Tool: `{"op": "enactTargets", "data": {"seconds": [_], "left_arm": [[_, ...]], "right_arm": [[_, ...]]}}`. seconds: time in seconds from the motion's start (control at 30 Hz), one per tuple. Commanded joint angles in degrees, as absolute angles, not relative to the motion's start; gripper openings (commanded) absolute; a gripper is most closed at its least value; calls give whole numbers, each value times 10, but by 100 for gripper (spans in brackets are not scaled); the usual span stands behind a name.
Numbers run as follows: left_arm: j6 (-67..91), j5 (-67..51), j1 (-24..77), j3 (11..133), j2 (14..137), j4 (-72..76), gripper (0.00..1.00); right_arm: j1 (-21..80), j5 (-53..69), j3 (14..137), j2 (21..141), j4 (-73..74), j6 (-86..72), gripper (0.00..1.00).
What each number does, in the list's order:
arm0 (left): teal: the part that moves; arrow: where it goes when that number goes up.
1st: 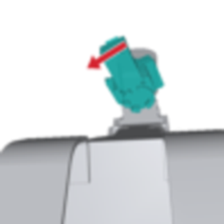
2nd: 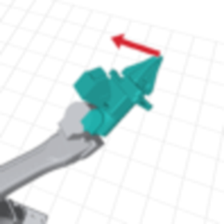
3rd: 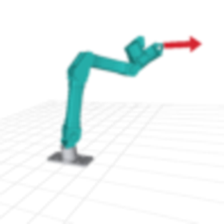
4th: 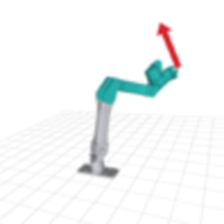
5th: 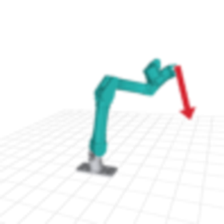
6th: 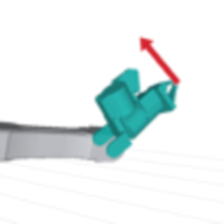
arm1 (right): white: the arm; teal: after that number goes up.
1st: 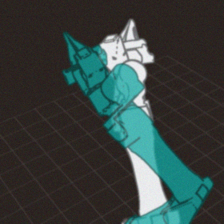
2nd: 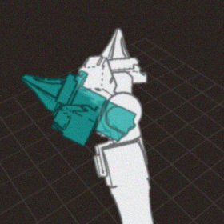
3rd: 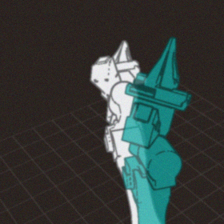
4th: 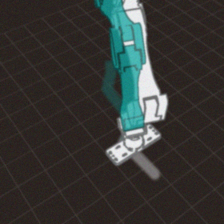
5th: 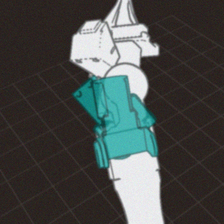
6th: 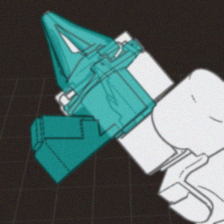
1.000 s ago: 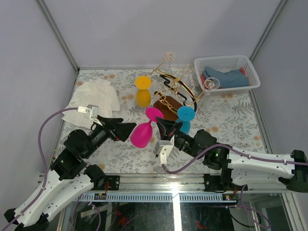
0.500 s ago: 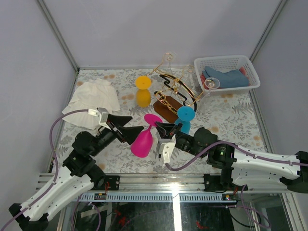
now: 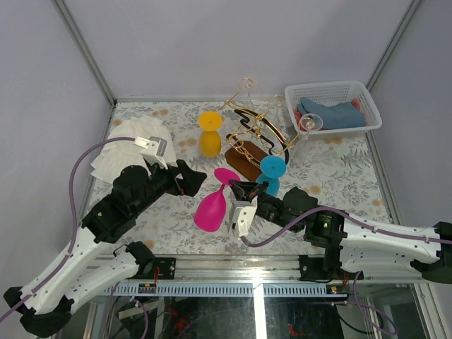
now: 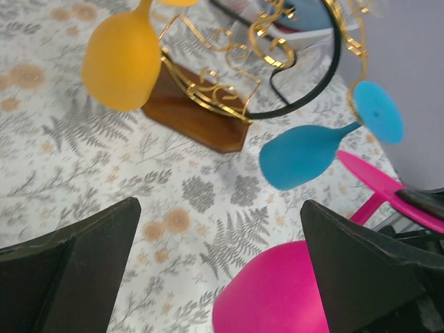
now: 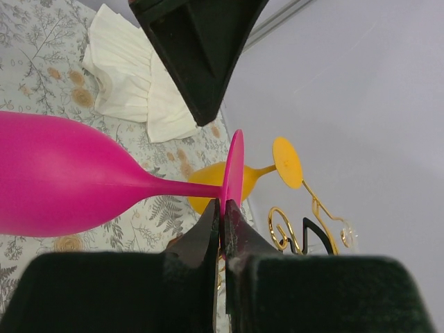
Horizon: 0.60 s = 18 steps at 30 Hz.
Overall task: Place the wine glass upside down on the wine glass rack
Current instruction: Turn the wine glass upside down at the wine rack.
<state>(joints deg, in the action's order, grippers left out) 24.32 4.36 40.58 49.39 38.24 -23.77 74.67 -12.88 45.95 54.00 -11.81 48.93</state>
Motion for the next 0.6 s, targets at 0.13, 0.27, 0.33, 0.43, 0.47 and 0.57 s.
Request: {"op": "enactTargets", "data": {"seconds": [0.13,0.27,0.33,0.43,0.47,0.57], "left_arm": [[280,156,407,545,394,-413,100],[282,175,407,563,431,-443,100],[263,154,407,572,450,-445,100],[231,117,407,579,475,-439,100],[227,110,407,575,478,-429,100],[225,95,407,554,463,-382,100]], "right_arm": [[746,-152,493,535,-101,459,0],[746,-145,507,541,-76,447,0],[746,-144,513,546,-71,439,0],[746,-140,515,551,-71,437,0],[746,-138,517,553,-70,437,0],[746,-136,519,556,-74,436,0]]}}
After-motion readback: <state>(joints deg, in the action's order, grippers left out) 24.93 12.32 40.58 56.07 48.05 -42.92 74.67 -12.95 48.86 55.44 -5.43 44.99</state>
